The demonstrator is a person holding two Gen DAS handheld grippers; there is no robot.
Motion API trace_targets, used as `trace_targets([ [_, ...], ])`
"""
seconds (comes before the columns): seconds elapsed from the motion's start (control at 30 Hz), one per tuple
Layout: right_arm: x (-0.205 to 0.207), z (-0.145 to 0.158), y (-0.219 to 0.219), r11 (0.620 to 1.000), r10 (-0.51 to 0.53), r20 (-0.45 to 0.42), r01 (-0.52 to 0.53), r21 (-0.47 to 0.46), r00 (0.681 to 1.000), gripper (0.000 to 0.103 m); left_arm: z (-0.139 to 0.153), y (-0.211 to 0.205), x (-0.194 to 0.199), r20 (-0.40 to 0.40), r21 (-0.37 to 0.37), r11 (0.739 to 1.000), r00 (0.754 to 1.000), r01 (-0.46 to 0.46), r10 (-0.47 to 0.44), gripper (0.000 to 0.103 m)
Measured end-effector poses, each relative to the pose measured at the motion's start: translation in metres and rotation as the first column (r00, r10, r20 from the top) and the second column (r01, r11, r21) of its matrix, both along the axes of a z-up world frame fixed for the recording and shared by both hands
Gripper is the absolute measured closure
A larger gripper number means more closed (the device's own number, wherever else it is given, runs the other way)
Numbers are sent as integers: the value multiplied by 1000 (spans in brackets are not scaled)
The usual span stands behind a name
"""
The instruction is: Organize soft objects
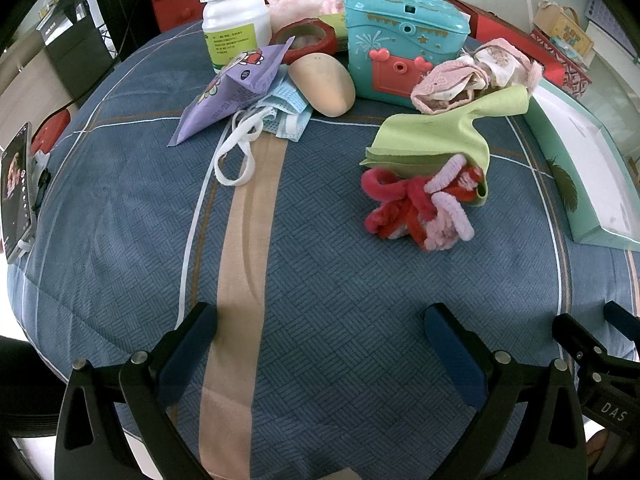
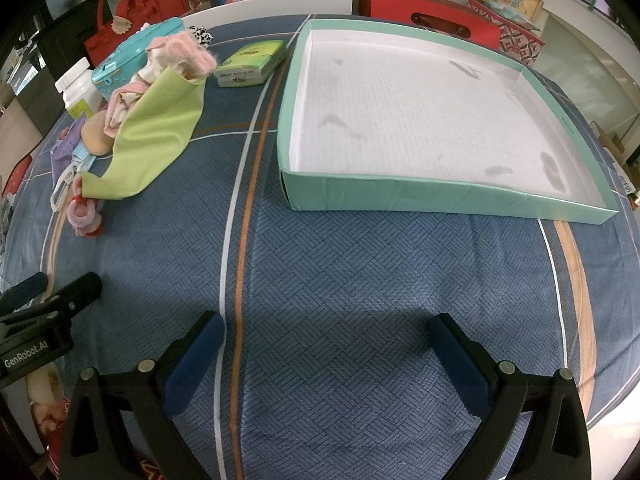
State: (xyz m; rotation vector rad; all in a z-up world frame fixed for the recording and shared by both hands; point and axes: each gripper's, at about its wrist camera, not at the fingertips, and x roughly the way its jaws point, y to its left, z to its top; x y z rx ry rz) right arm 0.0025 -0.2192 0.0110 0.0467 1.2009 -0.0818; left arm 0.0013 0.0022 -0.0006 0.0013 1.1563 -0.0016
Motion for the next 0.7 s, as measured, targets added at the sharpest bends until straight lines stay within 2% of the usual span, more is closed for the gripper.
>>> trace_targets([
  [0.37, 1, 1, 1, 1000, 0, -2, 0, 1, 1000, 0, 2, 0, 1, -9, -3, 1000, 1000, 4, -4, 0],
  [0.43, 0, 5, 2, 1000, 2, 8, -2, -6, 1000, 0, 5, 2, 2, -18, -22, 1000, 1000, 0, 0, 0],
  [0.57, -3, 31, 8, 1000, 16, 91, -16, 0, 996, 0, 21, 12, 1, -3, -109, 994, 1000, -4, 3, 0],
  [0.7, -1, 61, 27, 993, 84, 160, -95, 66, 984, 0, 51, 24, 4, 63, -113, 994, 998, 7, 0, 0],
])
